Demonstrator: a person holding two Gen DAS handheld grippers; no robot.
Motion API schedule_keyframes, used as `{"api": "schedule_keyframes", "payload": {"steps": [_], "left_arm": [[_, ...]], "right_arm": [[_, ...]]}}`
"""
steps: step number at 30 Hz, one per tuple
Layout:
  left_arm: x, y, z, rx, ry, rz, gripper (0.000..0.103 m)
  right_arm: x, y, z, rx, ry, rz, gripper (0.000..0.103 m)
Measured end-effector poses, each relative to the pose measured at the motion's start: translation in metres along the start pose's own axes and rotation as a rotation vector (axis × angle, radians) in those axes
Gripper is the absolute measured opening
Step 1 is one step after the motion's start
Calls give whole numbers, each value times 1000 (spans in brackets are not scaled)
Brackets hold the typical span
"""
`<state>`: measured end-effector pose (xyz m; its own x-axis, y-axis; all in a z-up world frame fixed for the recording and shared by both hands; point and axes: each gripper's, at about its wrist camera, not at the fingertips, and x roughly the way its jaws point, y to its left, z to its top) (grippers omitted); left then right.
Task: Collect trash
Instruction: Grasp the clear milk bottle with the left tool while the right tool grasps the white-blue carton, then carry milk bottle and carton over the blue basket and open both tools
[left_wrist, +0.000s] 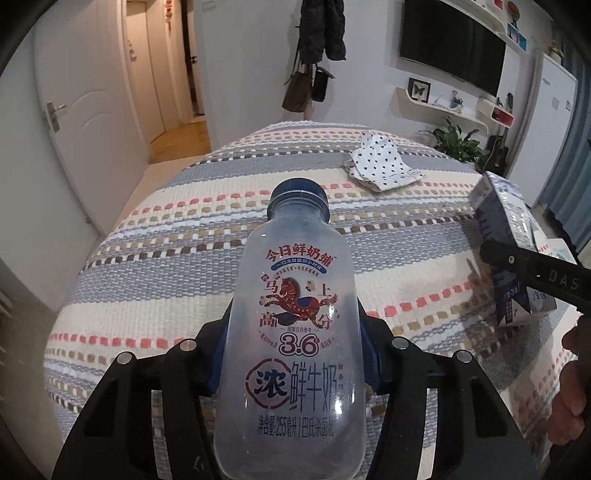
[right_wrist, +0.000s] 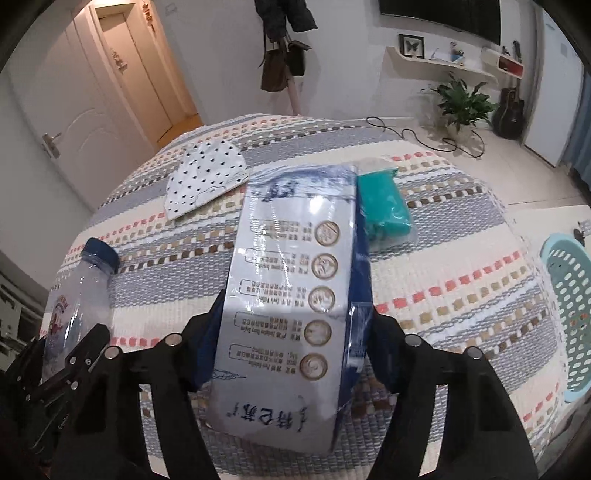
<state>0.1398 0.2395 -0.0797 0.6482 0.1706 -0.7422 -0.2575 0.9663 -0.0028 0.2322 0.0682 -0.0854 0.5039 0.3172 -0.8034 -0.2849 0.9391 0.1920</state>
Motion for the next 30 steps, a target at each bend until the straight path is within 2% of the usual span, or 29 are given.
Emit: {"api": "schedule_keyframes", "payload": {"steps": [7,15,24,30], "left_arm": [[-18,-1,-5,-35,-37,-84,53],[-61,-37,2,38,-132,-164,53],[-97,-97,22,79,-209,-292,53],[-100,-151,38,141,-204,-358,53]], "right_arm": [[-26,4,-13,-74,-54,26,58],[-76,-14,-18,-62,-149,45,58],[-140,-72,-12,-5,-292,-29,58],[-167,-127,-18,64,-351,-109,58]]}}
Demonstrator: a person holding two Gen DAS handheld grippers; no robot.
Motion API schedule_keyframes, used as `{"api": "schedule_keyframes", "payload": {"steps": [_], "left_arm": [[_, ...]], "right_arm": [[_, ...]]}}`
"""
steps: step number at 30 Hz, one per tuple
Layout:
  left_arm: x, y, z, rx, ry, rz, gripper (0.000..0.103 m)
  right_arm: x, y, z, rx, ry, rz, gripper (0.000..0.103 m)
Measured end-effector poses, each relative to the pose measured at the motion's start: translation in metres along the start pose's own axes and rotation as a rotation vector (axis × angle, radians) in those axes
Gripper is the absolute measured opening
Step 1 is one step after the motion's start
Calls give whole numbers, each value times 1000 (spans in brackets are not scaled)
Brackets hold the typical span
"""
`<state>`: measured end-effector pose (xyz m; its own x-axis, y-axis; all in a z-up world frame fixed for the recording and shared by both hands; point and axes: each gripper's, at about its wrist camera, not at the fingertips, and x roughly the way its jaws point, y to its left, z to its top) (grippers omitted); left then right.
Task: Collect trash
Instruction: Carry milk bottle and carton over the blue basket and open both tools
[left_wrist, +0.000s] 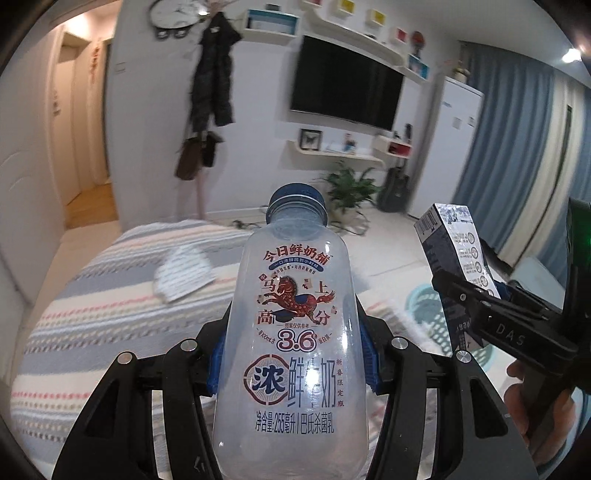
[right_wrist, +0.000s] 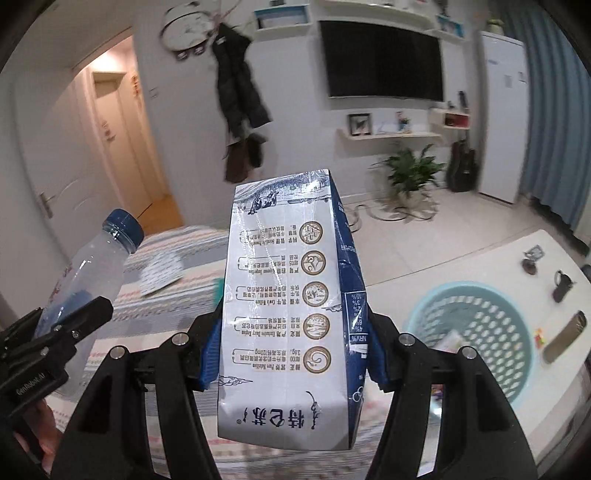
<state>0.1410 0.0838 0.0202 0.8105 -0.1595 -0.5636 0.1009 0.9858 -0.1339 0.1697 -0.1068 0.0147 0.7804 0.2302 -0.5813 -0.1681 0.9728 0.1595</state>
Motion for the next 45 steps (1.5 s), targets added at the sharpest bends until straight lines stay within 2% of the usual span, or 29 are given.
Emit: {"api": "schedule_keyframes", "payload": {"steps": [7,10,16,20,27,31,32,34,44,45], "left_arm": [[43,-71,10,68,51,-105,53],[65,-99,9,108,79,-128,53],[109,-151,3,175,145,-200,53],[133,-181,-7,237,182,-210,53],[173,-211,-22,291,262,-252,53],[180,-224,-29,335,283,-285,55],[180,-224,-30,336,282,-289,56],[182,-223,-29,331,287,-305,65],[172,-207,-34,292,297,-294,65],[170,-204,-35,288,298,-292,65]], "right_arm": [[-4,-82,-1,106,-20,-106,58],[-1,-123,-5,166,-10,-140,58],[15,-193,-24,274,39,-213,58],[29,-225,-39,321,78,-243,58],[56,-262,-65,401,168,-273,58],[65,-274,-75,433,201,-279,59],[65,-278,-77,445,203,-271,59],[66,-284,-80,457,206,-277,59],[58,-283,-83,455,215,-274,59],[58,-281,-83,448,220,-280,62]]}}
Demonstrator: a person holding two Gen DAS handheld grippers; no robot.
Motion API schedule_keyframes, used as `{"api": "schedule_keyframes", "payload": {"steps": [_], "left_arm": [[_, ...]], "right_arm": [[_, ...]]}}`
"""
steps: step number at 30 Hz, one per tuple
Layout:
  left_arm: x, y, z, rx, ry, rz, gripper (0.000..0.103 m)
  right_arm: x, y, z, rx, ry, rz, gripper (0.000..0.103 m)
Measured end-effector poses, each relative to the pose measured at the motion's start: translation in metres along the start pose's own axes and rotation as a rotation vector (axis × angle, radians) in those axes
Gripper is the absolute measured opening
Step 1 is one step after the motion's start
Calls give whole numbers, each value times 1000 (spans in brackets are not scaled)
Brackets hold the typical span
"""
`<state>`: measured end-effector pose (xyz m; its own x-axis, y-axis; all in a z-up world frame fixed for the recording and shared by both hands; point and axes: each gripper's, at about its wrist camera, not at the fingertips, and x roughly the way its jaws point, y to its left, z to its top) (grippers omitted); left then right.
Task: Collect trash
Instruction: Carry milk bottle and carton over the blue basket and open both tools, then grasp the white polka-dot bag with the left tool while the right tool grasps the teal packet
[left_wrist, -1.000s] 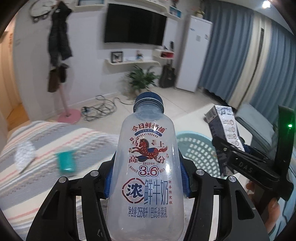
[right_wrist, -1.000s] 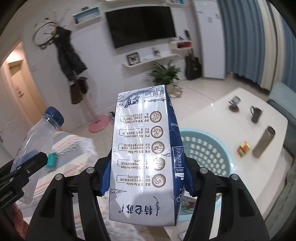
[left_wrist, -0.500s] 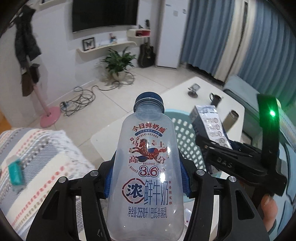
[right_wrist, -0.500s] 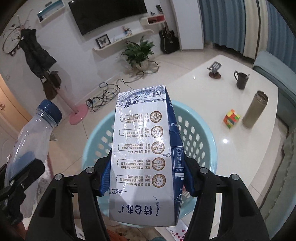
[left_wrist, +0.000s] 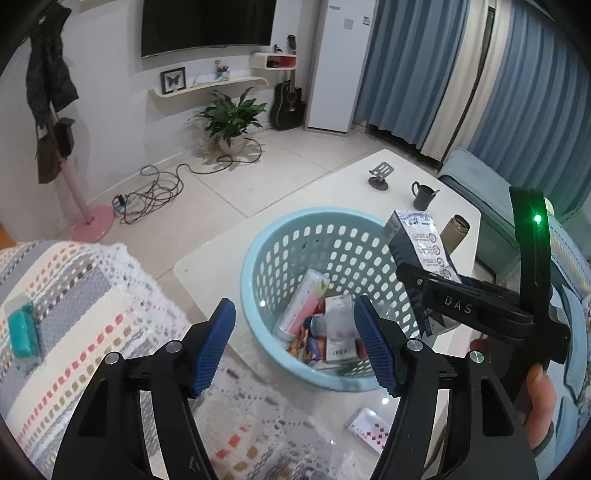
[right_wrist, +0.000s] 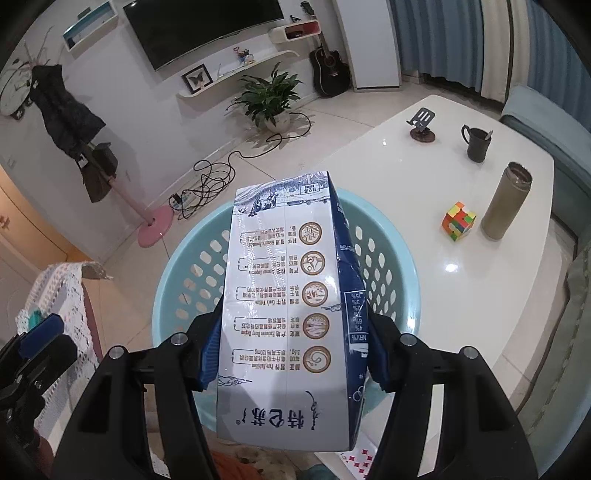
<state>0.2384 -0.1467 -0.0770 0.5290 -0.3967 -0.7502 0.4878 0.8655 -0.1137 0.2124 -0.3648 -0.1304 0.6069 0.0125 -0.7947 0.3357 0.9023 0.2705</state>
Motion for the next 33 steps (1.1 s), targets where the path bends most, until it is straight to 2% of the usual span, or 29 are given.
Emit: {"api": "schedule_keyframes", "payload": {"steps": [1,3,10,14,19,24,29,33], "left_arm": [[-2,1,-3,-5,-1,4,66],[-7,4,-5,-18,-4,10,66],[-35,24,-15,-74,-39,34,66],[-59,41,-22,-113,-77,61,66],[-100,80,-29,-188,-148,119,66],[-138,131,-43,-280,-202,196,67],[-170,192,-63,-396,-222,274,67],[-185,234,-76,-445,-214,334,67]], "right_arm": [[1,1,0,-8,7,-3,70],[4,3,0,-10,18,2,74],[-11,8,-4,-10,3,12,74],[-33,33,-5,-53,-34,38,74],[-66,86,-6,-142,-107,73,74],[-83,149,-12,-254,-138,137,74],[-82,222,-33,-403,-122,203,74],[-71,270,-54,-494,-85,245,74]]}}
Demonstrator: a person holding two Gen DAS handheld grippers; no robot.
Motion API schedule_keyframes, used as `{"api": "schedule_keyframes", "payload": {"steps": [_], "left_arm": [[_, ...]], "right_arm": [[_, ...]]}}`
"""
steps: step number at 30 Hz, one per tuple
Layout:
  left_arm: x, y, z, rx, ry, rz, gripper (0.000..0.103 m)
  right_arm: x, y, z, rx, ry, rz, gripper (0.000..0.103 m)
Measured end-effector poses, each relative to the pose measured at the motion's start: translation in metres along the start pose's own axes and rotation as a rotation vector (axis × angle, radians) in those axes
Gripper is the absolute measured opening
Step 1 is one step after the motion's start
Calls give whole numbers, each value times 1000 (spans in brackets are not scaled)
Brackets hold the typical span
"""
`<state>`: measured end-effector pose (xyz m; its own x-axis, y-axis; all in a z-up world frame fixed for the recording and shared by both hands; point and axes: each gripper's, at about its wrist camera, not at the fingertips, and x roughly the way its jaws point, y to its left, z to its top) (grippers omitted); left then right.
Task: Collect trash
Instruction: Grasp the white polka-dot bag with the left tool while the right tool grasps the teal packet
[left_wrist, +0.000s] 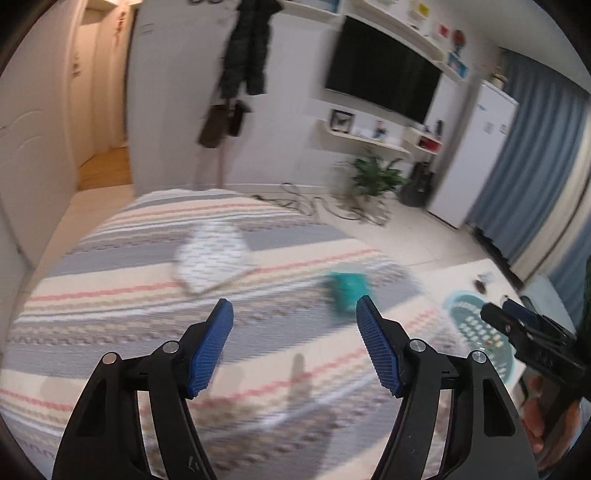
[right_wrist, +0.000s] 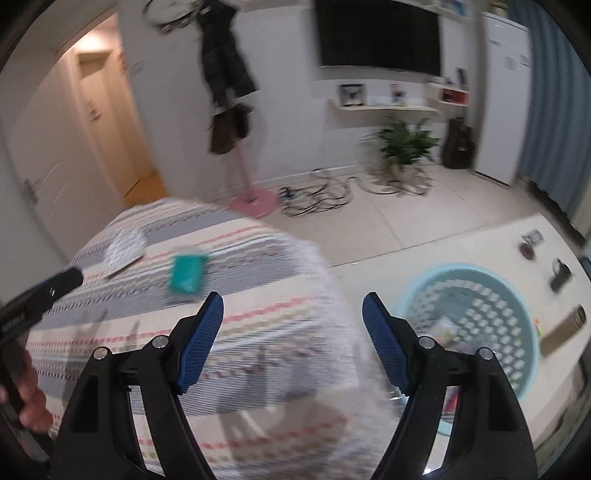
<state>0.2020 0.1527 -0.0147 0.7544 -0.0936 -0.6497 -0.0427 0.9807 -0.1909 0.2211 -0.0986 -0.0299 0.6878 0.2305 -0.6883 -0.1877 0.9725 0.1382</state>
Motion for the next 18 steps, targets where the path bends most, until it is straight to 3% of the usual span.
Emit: {"api": "schedule_keyframes", "payload": {"steps": [8,12,18], "left_arm": [[33,55,21,-51,51,50,67],[59,70,30,-77,79,60,76],[97,80,37,-104,113,79,76]], "right_arm": [[62,69,7,-80,118,78,74],[82,85,12,-77,136,92,74],[109,91,18,-40,139,95,74]]}}
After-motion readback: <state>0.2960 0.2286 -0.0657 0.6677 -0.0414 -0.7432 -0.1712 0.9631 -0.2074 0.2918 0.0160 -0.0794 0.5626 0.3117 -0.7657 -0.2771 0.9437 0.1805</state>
